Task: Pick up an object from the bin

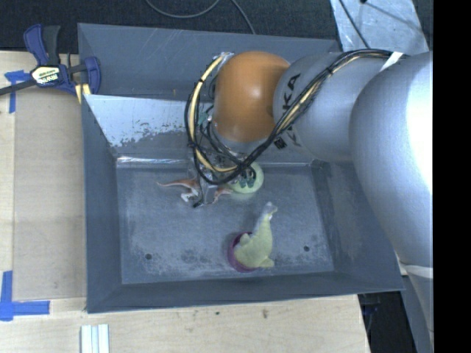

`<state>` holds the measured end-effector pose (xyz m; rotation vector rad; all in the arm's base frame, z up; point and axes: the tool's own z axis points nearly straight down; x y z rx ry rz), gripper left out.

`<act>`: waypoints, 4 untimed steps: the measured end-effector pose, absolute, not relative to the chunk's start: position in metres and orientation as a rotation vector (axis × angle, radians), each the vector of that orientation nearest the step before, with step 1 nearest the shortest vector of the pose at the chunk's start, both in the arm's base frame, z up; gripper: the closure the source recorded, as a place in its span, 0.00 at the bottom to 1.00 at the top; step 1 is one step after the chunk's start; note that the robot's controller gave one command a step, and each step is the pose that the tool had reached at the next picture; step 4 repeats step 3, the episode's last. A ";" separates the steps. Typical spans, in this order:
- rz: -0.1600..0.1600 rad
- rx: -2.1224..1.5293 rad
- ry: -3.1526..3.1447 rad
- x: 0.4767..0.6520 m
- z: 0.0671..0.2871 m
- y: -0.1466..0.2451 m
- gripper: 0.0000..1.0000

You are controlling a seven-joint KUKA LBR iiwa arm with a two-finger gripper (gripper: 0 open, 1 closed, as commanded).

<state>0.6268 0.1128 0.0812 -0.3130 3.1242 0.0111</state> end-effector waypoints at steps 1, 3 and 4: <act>0.004 -0.314 3.128 0.625 0.097 0.111 1.00; 0.002 -0.311 3.122 0.627 0.130 0.111 1.00; 0.002 -0.311 3.122 0.627 0.130 0.111 1.00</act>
Offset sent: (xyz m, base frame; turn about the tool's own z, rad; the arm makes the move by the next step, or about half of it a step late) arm 0.0001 0.0000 0.0523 0.0000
